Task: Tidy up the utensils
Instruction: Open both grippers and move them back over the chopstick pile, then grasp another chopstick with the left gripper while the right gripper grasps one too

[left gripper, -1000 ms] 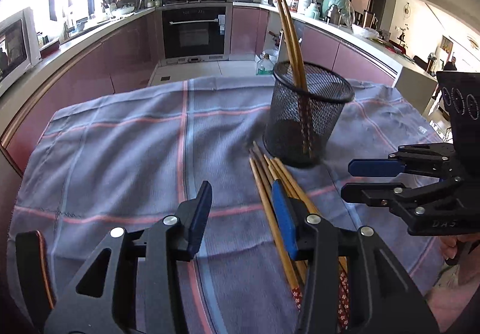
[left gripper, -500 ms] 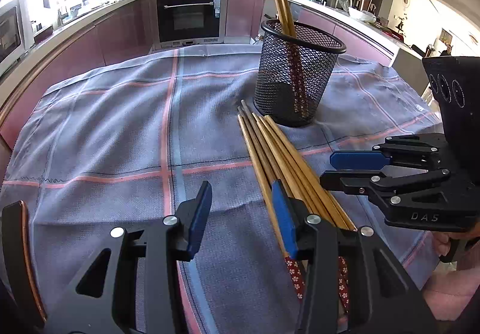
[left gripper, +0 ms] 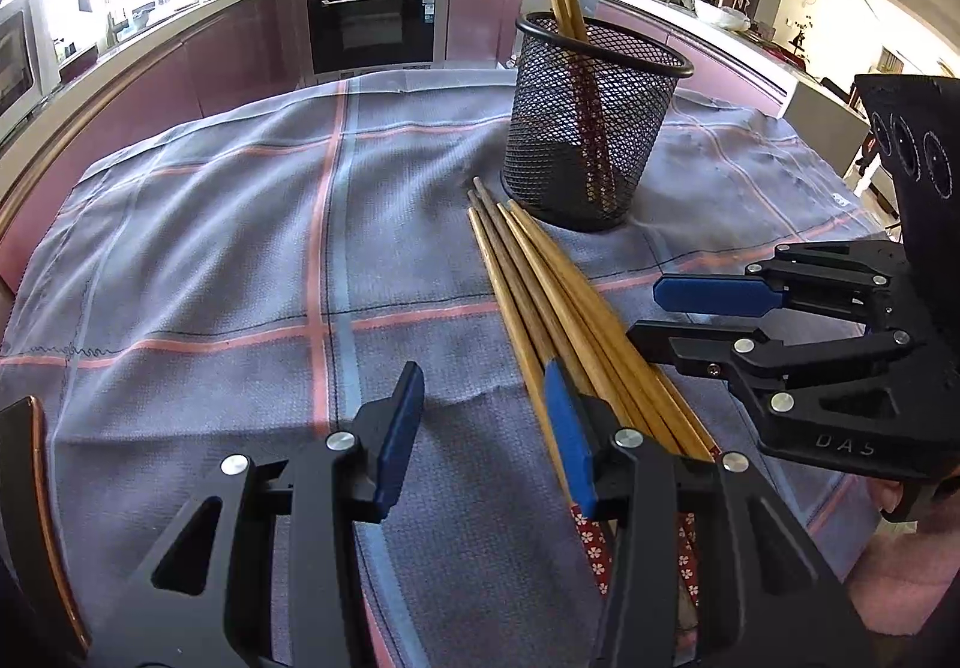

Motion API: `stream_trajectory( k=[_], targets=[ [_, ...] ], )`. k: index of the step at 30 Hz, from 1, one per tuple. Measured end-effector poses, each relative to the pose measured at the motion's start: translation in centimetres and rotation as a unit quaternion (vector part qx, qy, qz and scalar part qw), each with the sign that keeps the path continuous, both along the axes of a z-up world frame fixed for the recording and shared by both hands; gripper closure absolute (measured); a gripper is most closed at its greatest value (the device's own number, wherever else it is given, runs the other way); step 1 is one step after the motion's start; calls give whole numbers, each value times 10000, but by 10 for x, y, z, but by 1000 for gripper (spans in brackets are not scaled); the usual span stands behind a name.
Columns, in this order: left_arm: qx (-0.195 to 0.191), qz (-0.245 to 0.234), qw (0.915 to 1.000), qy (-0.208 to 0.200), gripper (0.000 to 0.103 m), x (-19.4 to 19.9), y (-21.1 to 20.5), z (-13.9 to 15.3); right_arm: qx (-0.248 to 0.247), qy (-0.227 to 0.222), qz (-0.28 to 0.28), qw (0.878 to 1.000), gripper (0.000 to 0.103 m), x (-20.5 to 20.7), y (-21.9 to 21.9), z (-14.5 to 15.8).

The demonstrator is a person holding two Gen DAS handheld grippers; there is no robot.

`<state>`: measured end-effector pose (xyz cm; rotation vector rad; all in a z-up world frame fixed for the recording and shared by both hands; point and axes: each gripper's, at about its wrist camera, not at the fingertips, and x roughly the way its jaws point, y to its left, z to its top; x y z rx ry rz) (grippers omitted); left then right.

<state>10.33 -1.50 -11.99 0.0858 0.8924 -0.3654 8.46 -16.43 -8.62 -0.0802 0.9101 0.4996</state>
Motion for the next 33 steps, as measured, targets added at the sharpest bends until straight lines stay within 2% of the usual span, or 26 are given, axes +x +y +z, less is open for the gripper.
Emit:
stream_trajectory(
  k=[4,8,14,17,23,27,33],
  targets=[
    [30,19,10000,4,61,0,1,-1,-303,-38,-8,9995,75,1,2,-3],
    [81,60,9999,27,63,1,4,-2,-275,3,-60,9996,79,3,-2,-3],
    [-137,-70,9999,-19,62,1,5,1,-312,-24,-48,9995,78,4,-1,-3],
    [-16,-69,10000,43,63,6,1,-3,-315,-25,-55,9995,78,6,0,-3],
    [-146,-103,9997,144,62,13,1,-5,-304,-27,-67,9995,79,7,1,-4],
    [-62,-141,9998,107,63,13,-3,-6,-332,-46,-55,9994,79,7,1,-4],
    [87,-77,9998,177,76,16,-1,-7,-333,-42,-31,9994,80,8,0,-4]
  ],
)
